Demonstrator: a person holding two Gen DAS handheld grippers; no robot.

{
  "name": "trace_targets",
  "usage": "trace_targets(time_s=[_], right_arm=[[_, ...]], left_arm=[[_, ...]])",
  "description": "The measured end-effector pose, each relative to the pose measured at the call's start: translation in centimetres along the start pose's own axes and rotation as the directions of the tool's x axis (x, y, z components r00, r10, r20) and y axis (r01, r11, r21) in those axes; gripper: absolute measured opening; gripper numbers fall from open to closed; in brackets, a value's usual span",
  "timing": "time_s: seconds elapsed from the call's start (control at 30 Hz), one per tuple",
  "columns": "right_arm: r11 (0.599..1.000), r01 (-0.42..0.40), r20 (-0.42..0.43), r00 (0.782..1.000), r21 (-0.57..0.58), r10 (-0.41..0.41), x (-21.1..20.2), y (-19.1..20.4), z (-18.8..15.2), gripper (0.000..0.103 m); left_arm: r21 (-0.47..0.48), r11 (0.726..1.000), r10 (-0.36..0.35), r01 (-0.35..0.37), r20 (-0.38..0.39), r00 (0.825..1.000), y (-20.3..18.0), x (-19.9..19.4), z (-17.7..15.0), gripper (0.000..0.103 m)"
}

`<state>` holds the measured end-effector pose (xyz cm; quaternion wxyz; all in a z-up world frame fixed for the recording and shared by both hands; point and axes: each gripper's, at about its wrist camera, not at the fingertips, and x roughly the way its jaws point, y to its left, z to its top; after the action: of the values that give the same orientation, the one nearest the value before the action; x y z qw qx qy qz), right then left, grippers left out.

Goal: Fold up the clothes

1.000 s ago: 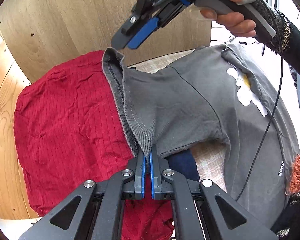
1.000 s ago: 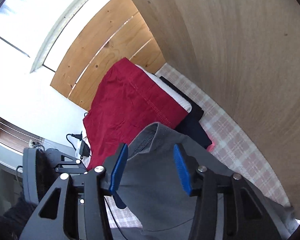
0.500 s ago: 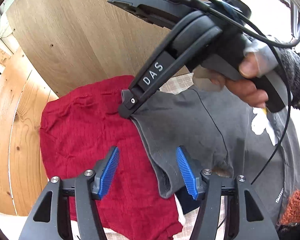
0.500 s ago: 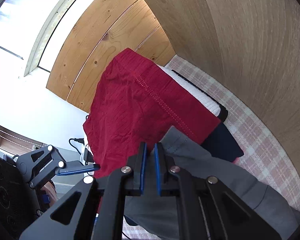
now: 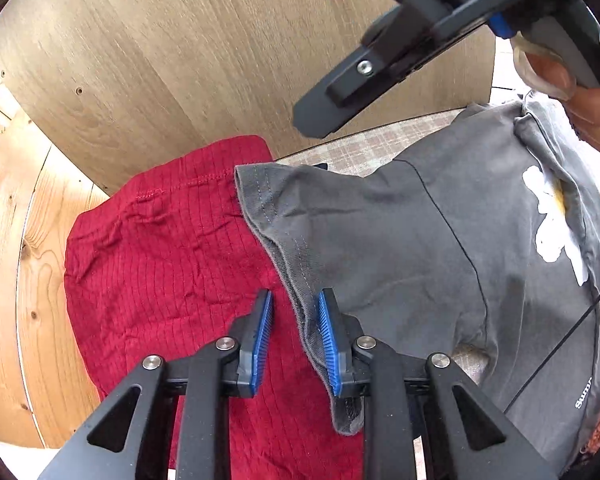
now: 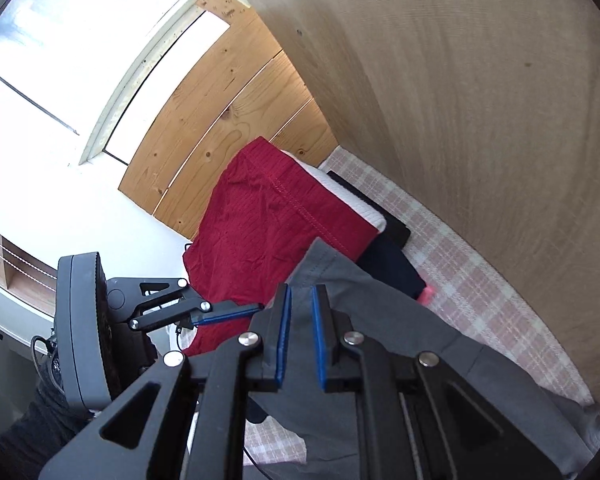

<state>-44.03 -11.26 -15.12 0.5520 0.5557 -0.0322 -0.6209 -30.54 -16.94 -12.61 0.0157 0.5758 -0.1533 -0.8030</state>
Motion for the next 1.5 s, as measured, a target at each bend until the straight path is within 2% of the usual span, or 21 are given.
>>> trace_targets(time_s=[0.17, 0.27, 0.43, 0.6, 0.77, 0.87, 0.97, 1.03, 1.1, 1.2, 1.3, 1.4, 1.47, 1.5], right_arm=[[0.999, 0.008, 0.017, 1.000, 0.031, -0.008, -1.9, -1.6, -1.7, 0.011], [0.999, 0.013, 0.021, 1.000, 0.040, -0.013, -2.6, -2.3, -2.5, 0.011], [0.999, 0.021, 0.016, 1.000, 0.040, -0.022, -2.9, -2.8, -3.5, 0.011], [0.999, 0.029, 0.011, 1.000, 0.039, -0.030, -3.2, -3.3, -4.5, 0.011], [0.988, 0.152, -0.062, 0.987, 0.031, -0.149, -2.7, -5.2, -6.4, 0.011], [0.973, 0.230, -0.135, 0.965, 0.033, -0.224, -0.7, -7.3, -7.5, 0.011], [0.958, 0.283, -0.171, 0.947, 0.044, -0.271, 1.3, -9.1, -8.3, 0.011], [0.964, 0.260, -0.142, 0.957, 0.049, -0.251, 1.4, -9.7, -8.4, 0.011], [0.962, 0.270, -0.108, 0.959, 0.049, -0.263, 0.8, -9.9, -8.3, 0.011], [0.974, 0.220, -0.080, 0.973, 0.047, -0.215, -1.3, -9.3, -8.7, 0.012], [0.986, 0.165, -0.082, 0.983, -0.004, -0.165, -3.4, -7.6, -10.3, 0.012], [0.991, 0.123, -0.122, 0.984, -0.052, -0.129, -4.7, -6.1, -13.2, 0.012], [0.991, 0.115, -0.180, 0.976, -0.067, -0.125, -4.4, -5.8, -15.8, 0.012], [0.988, 0.138, -0.210, 0.966, -0.068, -0.149, -3.9, -6.0, -17.0, 0.012]], left_arm=[[0.025, 0.999, 0.022, -0.022, -0.022, 1.000, -0.7, 0.2, 0.6, 0.026], [0.049, 0.999, 0.019, -0.018, -0.015, 1.000, -1.2, -0.2, 0.9, 0.021], [0.100, 0.995, -0.016, 0.016, -0.004, 1.000, -2.3, -1.0, 1.4, 0.003], [0.104, 0.995, -0.001, 0.003, -0.022, 1.000, -2.4, -0.4, 2.0, 0.002], [0.012, 0.992, -0.129, 0.129, 0.010, 0.992, -1.5, -2.0, 2.7, 0.002], [-0.001, 0.977, -0.211, 0.212, 0.056, 0.976, -2.2, -3.8, 3.2, 0.002], [0.025, 0.961, -0.278, 0.277, 0.095, 0.956, -3.9, -5.2, 4.3, 0.002], [0.063, 0.959, -0.282, 0.277, 0.103, 0.954, -5.3, -5.5, 4.9, 0.002], [0.079, 0.959, -0.280, 0.273, 0.102, 0.955, -6.2, -5.3, 5.4, 0.002], [0.058, 0.965, -0.260, 0.255, 0.102, 0.960, -5.7, -4.6, 5.6, 0.002], [-0.019, 0.970, -0.240, 0.244, 0.112, 0.964, -3.1, -4.1, 4.8, 0.002], [-0.100, 0.966, -0.224, 0.236, 0.122, 0.967, -0.3, -3.8, 3.6, 0.002], [-0.124, 0.966, -0.209, 0.226, 0.131, 0.969, 0.9, -3.8, 2.5, 0.002], [-0.139, 0.965, -0.206, 0.225, 0.138, 0.969, 1.5, -3.8, 2.1, 0.002]])
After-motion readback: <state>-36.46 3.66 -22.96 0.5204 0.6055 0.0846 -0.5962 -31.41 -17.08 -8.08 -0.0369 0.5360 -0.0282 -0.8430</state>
